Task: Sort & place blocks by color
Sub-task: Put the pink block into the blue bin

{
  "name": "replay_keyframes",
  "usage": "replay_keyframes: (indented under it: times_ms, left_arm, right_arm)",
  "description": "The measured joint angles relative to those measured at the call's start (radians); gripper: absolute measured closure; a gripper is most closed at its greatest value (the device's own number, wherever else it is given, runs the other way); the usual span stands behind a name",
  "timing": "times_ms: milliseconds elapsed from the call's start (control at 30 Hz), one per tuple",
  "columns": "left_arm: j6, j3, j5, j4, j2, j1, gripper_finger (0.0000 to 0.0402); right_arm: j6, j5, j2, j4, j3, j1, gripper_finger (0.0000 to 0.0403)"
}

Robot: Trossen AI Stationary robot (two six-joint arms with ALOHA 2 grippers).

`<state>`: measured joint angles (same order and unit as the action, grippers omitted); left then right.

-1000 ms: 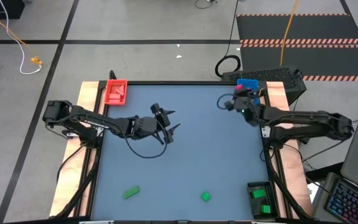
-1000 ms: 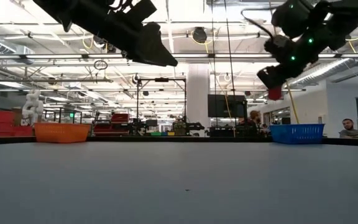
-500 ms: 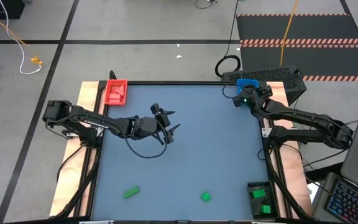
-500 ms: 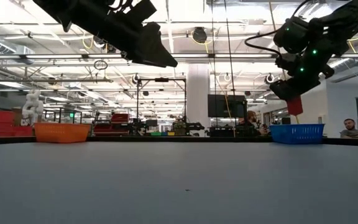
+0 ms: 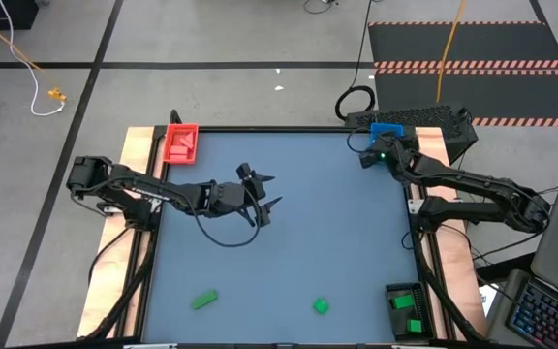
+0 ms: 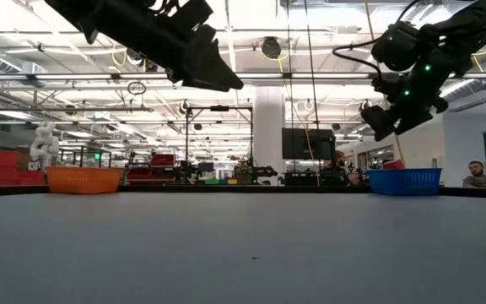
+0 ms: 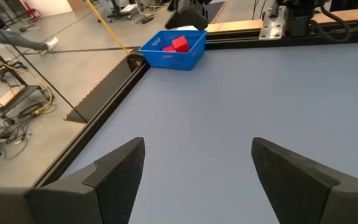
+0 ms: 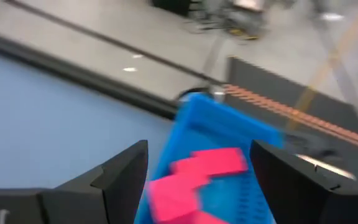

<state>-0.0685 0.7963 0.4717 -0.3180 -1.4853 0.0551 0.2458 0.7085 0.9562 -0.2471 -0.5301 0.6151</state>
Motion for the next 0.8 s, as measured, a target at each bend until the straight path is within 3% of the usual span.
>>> replay_keyframes:
  times_ms: [233, 433, 600, 700, 800]
  left_arm:
    - [0.000, 0.000, 0.000, 0.000, 0.000, 0.000, 0.0107]
    - [0.002, 0.000, -0.001, 0.000, 0.000, 0.000, 0.0107]
    - [0.004, 0.000, -0.002, 0.000, 0.000, 0.000, 0.0107]
    - [0.003, 0.000, -0.002, 0.000, 0.000, 0.000, 0.0107]
    - [0.003, 0.000, -0.002, 0.000, 0.000, 0.000, 0.0107]
  right_arm:
    - [-0.041, -0.322, 0.000, 0.035, 0.000, 0.000, 0.0134]
    - [0.031, -0.330, 0.000, 0.037, 0.021, 0.021, 0.0146]
    - [0.139, -0.419, 0.000, 0.007, 0.070, 0.078, 0.0157]
    - [0.127, -0.417, 0.000, 0.008, 0.098, 0.101, 0.0162]
    - [0.109, -0.338, 0.000, 0.011, 0.113, 0.119, 0.0167]
